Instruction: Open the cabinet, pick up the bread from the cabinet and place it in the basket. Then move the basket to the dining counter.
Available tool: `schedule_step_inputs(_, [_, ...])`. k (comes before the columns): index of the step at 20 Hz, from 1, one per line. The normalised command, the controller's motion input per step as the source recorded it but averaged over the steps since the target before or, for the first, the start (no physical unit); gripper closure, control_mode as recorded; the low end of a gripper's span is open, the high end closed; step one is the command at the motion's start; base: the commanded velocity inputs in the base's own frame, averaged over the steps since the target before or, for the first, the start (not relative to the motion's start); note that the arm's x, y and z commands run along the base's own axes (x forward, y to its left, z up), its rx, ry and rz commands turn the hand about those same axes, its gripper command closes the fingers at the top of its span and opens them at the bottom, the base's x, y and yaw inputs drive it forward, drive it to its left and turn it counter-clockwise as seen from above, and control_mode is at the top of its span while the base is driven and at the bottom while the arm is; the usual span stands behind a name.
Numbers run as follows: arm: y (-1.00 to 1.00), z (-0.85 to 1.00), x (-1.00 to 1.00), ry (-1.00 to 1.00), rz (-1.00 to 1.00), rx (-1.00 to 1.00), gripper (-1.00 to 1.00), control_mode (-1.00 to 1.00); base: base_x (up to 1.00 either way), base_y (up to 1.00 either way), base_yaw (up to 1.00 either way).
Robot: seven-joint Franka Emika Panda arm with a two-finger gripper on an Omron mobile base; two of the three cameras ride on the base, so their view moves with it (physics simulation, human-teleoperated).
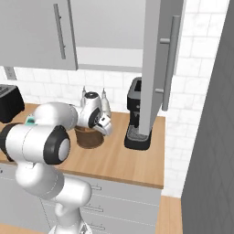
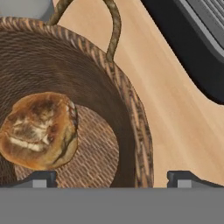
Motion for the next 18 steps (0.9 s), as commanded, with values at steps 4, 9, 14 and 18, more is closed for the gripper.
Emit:
schedule_step_inputs(4, [0.02, -0.33, 0.0, 0.05, 0.0, 0.02, -1.0, -1.0, 0.0, 0.0, 0.0])
schedule_step_inputs(9, [0.06, -0.22, 0.0, 0.03, 0.0, 0.05, -1.0, -1.0, 0.0, 0.0, 0.0])
schedule_step_inputs(14, [0.21, -0.23, 0.0, 0.03, 0.0, 0.03, 1.0, -1.0, 0.0, 0.0, 0.0])
schedule_step_inputs(18, [0.23, -0.18, 0.0, 0.0, 0.0, 0.0, 1.0, -1.0, 0.0, 0.0, 0.0])
